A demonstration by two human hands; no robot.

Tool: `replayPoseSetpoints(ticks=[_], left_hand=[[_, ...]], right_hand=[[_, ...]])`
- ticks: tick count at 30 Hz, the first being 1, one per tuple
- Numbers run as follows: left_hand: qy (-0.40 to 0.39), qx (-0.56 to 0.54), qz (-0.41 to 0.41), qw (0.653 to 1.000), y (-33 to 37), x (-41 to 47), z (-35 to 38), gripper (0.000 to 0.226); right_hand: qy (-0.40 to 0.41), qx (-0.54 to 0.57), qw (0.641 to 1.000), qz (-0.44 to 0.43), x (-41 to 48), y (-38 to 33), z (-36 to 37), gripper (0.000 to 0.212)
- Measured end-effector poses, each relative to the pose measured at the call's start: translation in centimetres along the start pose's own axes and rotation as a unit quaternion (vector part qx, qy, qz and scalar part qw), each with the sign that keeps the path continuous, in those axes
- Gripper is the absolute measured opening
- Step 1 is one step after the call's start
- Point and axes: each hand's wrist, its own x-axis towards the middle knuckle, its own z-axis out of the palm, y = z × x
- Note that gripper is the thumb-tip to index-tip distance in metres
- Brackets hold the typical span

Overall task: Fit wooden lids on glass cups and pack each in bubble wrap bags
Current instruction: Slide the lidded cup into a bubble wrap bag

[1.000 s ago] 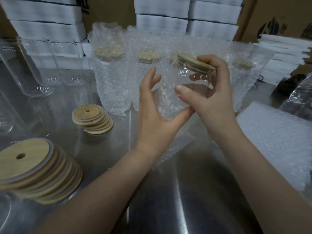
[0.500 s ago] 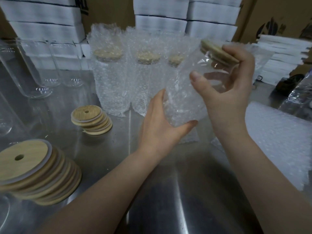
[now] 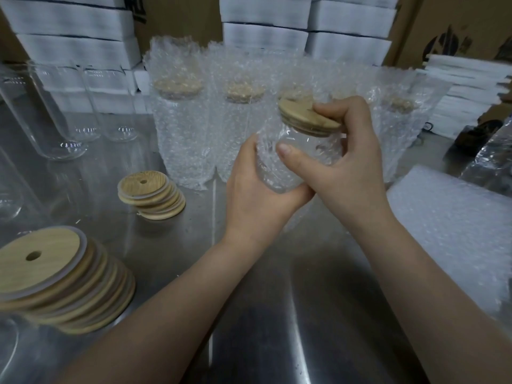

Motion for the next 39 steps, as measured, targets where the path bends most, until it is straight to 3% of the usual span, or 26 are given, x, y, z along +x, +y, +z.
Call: replayPoseSetpoints(ticks=[3, 8, 15, 18, 22, 27, 30, 33, 37, 39], left_hand=[[0.0, -0.024, 0.015, 1.0, 0.2, 0.0, -0.3, 0.067], [-0.013, -0.082, 0.02, 0.996, -0.1, 0.5, -0.5, 0.074], [-0.067, -0.101, -0.002, 0.993, -1.1, 1.2, -0.8, 0.103], [-0.092, -0.103, -0.013, 0.99, -1.4, 1.7, -1.3, 0.094], [-0.161, -0.094, -0.04, 0.982, -1.7, 2.6, -2.2, 0.093], [-0.289, 0.014, -0.06, 0.955, -2.1, 3.4, -3.4, 0.12], [-0.317, 0.041, -0.078, 0.944, -2.3, 3.9, -4.0, 0.121], [-0.307, 0.035, -0.084, 0.947, -2.4, 4.1, -4.3, 0.111], [-0.289, 0.004, -0.068, 0.955, -2.0, 4.0, -4.4, 0.098], [-0.277, -0.042, -0.055, 0.958, -1.5, 4.3, -4.5, 0.096]], right_hand=[[-0.015, 0.001, 1.0, 0.007, 0.1, -0.1, -0.1, 0.038], [-0.001, 0.018, 1.0, 0.008, 0.5, 0.0, -0.6, 0.026], [0.049, 0.146, 0.985, 0.077, 1.1, 0.0, -1.2, 0.029], [0.085, 0.273, 0.95, 0.121, 1.5, 0.1, -1.5, 0.018], [0.098, 0.434, 0.878, 0.174, 1.8, 0.2, -2.1, 0.022], [0.0, 0.305, 0.93, 0.205, 1.8, 1.2, -1.7, 0.068], [-0.08, 0.245, 0.937, 0.236, 1.8, 1.7, -1.2, 0.078], [-0.11, 0.216, 0.94, 0.239, 1.9, 2.1, -1.1, 0.066], [-0.067, 0.23, 0.947, 0.213, 1.7, 2.6, -1.1, 0.027], [-0.036, 0.229, 0.949, 0.214, 1.6, 2.7, -1.2, 0.023]])
